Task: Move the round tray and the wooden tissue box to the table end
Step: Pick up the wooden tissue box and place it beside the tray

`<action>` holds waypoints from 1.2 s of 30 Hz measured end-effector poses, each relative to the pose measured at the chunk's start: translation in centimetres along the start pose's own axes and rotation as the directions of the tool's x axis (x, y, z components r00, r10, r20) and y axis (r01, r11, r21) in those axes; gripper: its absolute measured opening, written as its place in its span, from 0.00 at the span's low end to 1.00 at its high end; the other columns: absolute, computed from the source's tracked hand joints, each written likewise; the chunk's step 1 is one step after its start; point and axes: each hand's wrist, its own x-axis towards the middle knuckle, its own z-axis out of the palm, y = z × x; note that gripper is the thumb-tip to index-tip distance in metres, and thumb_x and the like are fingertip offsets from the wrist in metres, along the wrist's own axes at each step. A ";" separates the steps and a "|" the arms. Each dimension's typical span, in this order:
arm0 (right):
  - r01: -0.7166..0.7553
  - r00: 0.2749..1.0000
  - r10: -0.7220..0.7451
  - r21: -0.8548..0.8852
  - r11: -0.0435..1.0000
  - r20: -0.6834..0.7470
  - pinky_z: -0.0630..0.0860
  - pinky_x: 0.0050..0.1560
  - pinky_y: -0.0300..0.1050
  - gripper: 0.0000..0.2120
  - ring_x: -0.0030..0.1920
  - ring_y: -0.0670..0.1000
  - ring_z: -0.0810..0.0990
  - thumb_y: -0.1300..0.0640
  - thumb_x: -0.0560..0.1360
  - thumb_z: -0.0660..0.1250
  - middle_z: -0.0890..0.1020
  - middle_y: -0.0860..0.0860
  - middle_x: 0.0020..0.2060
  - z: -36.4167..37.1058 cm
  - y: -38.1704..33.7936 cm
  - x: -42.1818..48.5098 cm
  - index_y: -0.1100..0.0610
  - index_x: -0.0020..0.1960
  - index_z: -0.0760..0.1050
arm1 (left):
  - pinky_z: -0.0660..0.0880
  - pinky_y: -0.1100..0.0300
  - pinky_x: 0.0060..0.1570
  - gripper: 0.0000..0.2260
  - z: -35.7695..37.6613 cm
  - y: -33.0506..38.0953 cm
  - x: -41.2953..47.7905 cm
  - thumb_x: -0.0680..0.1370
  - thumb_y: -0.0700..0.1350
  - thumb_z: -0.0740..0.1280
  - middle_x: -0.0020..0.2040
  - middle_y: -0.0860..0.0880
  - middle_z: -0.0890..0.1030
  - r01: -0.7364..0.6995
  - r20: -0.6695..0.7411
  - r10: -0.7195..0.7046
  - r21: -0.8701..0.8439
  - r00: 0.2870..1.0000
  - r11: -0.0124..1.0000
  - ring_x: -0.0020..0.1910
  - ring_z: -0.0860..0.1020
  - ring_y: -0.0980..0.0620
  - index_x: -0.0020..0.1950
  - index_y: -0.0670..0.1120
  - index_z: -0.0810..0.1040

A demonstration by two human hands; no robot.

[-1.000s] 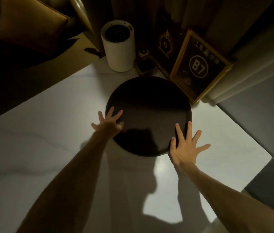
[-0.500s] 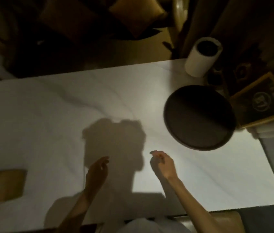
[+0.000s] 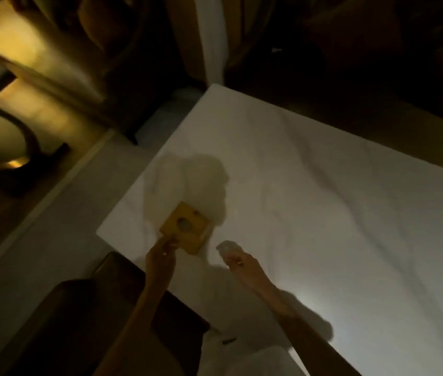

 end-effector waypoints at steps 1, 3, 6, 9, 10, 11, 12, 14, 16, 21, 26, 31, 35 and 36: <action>0.007 1.000 -0.007 0.007 1.000 -0.007 0.75 0.64 0.48 0.13 0.61 0.51 0.79 0.58 0.79 0.62 0.80 0.48 0.63 1.1 -1.3 1.3 0.51 0.60 0.80 | 0.79 0.47 0.53 0.16 -1.3 -1.0 1.8 0.77 0.30 0.61 0.55 0.43 0.83 0.042 -0.001 -0.042 -0.029 0.999 0.999 0.51 0.82 0.44 0.61 0.41 0.78; -0.027 0.998 0.031 0.073 0.997 -0.052 0.73 0.64 0.44 0.15 0.61 0.50 0.77 0.60 0.80 0.61 0.78 0.49 0.62 2.9 -4.3 3.2 0.55 0.65 0.76 | 0.77 0.46 0.54 0.17 -3.3 -2.4 5.2 0.77 0.29 0.60 0.58 0.42 0.81 0.136 0.013 -0.135 -0.111 0.991 0.985 0.54 0.80 0.41 0.63 0.40 0.77; -0.106 0.958 0.171 0.270 0.957 -0.230 0.74 0.52 0.36 0.20 0.60 0.56 0.77 0.63 0.80 0.62 0.76 0.54 0.62 4.7 -7.5 5.9 0.63 0.71 0.68 | 0.76 0.45 0.56 0.17 -5.0 -3.7 9.1 0.77 0.30 0.59 0.60 0.39 0.79 0.240 0.072 -0.230 -0.226 0.971 0.944 0.56 0.79 0.40 0.63 0.41 0.76; -0.186 0.911 0.324 0.449 0.874 -0.255 0.75 0.63 0.57 0.34 0.68 0.62 0.72 0.53 0.77 0.67 0.68 0.60 0.73 5.9 -8.1 7.7 0.55 0.78 0.55 | 0.75 0.42 0.62 0.15 -4.9 -5.2 11.4 0.78 0.34 0.60 0.62 0.39 0.79 0.255 0.155 -0.228 -0.178 0.961 0.950 0.60 0.77 0.39 0.63 0.43 0.77; -0.197 0.901 0.346 0.463 0.864 -0.262 0.73 0.65 0.61 0.36 0.69 0.63 0.70 0.52 0.77 0.68 0.65 0.60 0.74 6.1 -8.2 7.9 0.53 0.79 0.52 | 0.74 0.40 0.62 0.15 -4.6 -5.6 11.9 0.79 0.35 0.60 0.63 0.39 0.78 0.260 0.190 -0.230 -0.152 0.955 0.954 0.61 0.77 0.38 0.64 0.44 0.76; -0.200 0.892 0.362 0.480 0.854 -0.272 0.72 0.66 0.63 0.38 0.70 0.63 0.69 0.51 0.77 0.68 0.64 0.60 0.75 6.5 -8.5 8.3 0.52 0.79 0.50 | 0.74 0.40 0.62 0.15 -4.5 -5.9 12.6 0.79 0.37 0.60 0.64 0.39 0.77 0.279 0.224 -0.245 -0.134 0.943 0.951 0.62 0.76 0.38 0.65 0.44 0.75; -0.199 0.887 0.368 0.488 0.850 -0.280 0.72 0.66 0.63 0.38 0.70 0.63 0.69 0.51 0.77 0.68 0.63 0.60 0.75 6.8 -8.9 8.5 0.51 0.79 0.49 | 0.75 0.41 0.61 0.15 -4.3 -5.9 13.1 0.80 0.39 0.61 0.65 0.40 0.76 0.308 0.262 -0.268 -0.126 0.927 0.943 0.62 0.76 0.39 0.67 0.44 0.74; -0.210 0.879 0.391 0.516 0.831 -0.273 0.72 0.66 0.64 0.39 0.70 0.63 0.69 0.51 0.77 0.68 0.62 0.59 0.75 7.2 -9.5 9.0 0.49 0.79 0.49 | 0.76 0.45 0.55 0.20 -3.9 -5.3 13.6 0.80 0.48 0.63 0.67 0.44 0.73 0.425 0.374 -0.352 -0.132 0.858 0.896 0.61 0.75 0.44 0.72 0.47 0.68; -0.219 0.888 0.396 0.543 0.810 -0.233 0.71 0.65 0.64 0.38 0.70 0.64 0.69 0.53 0.77 0.68 0.63 0.60 0.75 7.3 -9.8 9.6 0.48 0.79 0.47 | 0.78 0.46 0.53 0.26 -3.7 -4.8 13.7 0.78 0.55 0.65 0.69 0.47 0.70 0.551 0.500 -0.424 -0.132 0.755 0.824 0.63 0.73 0.45 0.75 0.54 0.61; -0.261 0.878 0.446 0.608 0.750 -0.173 0.72 0.62 0.67 0.41 0.72 0.64 0.66 0.49 0.76 0.69 0.59 0.58 0.77 7.2 -10.2 10.5 0.44 0.79 0.45 | 0.75 0.40 0.60 0.33 -3.4 -4.7 13.8 0.77 0.59 0.64 0.75 0.46 0.64 0.624 0.592 -0.463 -0.088 0.659 0.776 0.71 0.68 0.43 0.77 0.59 0.51; -0.326 0.875 0.482 0.688 0.648 -0.039 0.73 0.58 0.71 0.40 0.70 0.66 0.67 0.44 0.74 0.69 0.62 0.57 0.76 7.1 -9.5 10.5 0.38 0.76 0.48 | 0.72 0.40 0.63 0.28 -2.9 -5.1 14.0 0.79 0.60 0.60 0.73 0.51 0.65 0.551 0.654 -0.372 -0.082 0.658 0.831 0.71 0.67 0.45 0.76 0.61 0.53; -0.316 0.878 0.478 0.712 0.627 -0.031 0.79 0.50 0.67 0.45 0.66 0.66 0.72 0.44 0.72 0.71 0.66 0.57 0.73 7.1 -9.4 9.7 0.38 0.77 0.44 | 0.75 0.70 0.49 0.27 -1.7 -2.4 12.8 0.77 0.54 0.67 0.58 0.55 0.74 0.272 0.718 -0.147 -0.061 0.680 0.961 0.61 0.74 0.51 0.73 0.52 0.62; -0.187 0.876 0.456 0.764 0.617 -0.154 0.81 0.47 0.58 0.23 0.54 0.59 0.78 0.53 0.76 0.69 0.74 0.59 0.64 3.2 -7.0 6.2 0.45 0.66 0.63 | 0.67 0.52 0.70 0.28 2.6 -0.6 11.9 0.76 0.63 0.61 0.69 0.50 0.71 0.045 0.732 -0.088 0.079 0.675 0.996 0.68 0.71 0.49 0.74 0.56 0.65; -0.167 0.883 0.443 0.779 0.604 -0.154 0.82 0.40 0.55 0.18 0.51 0.58 0.80 0.53 0.77 0.68 0.75 0.58 0.61 1.9 -6.1 4.6 0.44 0.62 0.64 | 0.66 0.48 0.71 0.29 4.4 -0.7 11.9 0.75 0.65 0.60 0.70 0.48 0.72 -0.007 0.753 -0.064 0.091 0.655 0.996 0.69 0.71 0.48 0.74 0.56 0.66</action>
